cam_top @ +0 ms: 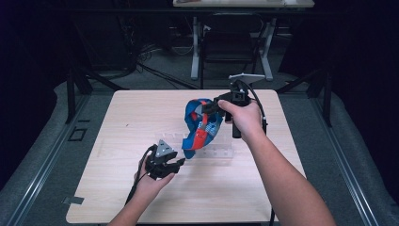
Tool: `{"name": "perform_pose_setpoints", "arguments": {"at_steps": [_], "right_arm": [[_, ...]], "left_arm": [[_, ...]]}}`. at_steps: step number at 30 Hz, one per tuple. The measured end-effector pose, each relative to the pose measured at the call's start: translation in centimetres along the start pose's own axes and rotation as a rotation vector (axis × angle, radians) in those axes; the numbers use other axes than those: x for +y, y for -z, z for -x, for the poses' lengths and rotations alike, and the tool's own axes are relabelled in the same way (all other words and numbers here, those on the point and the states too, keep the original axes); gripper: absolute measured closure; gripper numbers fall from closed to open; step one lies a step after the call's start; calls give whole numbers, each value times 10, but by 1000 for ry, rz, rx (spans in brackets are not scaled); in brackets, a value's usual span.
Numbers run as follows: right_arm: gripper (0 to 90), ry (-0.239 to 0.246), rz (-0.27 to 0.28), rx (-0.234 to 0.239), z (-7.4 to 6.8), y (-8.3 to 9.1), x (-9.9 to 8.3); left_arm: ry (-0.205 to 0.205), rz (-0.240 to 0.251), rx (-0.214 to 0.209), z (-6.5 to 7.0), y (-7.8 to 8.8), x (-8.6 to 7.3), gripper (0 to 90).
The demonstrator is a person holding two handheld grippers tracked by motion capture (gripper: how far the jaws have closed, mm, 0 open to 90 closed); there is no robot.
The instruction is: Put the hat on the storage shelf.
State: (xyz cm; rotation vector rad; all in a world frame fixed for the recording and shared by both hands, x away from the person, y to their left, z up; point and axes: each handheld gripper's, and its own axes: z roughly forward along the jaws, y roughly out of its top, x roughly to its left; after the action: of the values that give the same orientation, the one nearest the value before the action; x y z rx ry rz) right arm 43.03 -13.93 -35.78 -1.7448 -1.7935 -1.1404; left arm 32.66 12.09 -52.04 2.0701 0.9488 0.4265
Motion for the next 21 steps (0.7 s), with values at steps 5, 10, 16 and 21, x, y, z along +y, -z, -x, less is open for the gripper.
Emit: {"name": "perform_pose_setpoints", "arguments": {"at_steps": [5, 10, 16, 21], "right_arm": [[768, -3, -8, -5, 1, 1, 0], [725, 7, 11, -7, 4, 3, -1], [673, 7, 19, -15, 7, 8, 0], [652, 18, 22, -23, 9, 11, -2]], "left_arm": [[-1, -3, 5, -2, 3, -2, 576], [4, -10, 7, -7, 7, -5, 569], [13, -1, 14, -11, 10, -8, 557], [17, -2, 16, -12, 12, -11, 545]]}}
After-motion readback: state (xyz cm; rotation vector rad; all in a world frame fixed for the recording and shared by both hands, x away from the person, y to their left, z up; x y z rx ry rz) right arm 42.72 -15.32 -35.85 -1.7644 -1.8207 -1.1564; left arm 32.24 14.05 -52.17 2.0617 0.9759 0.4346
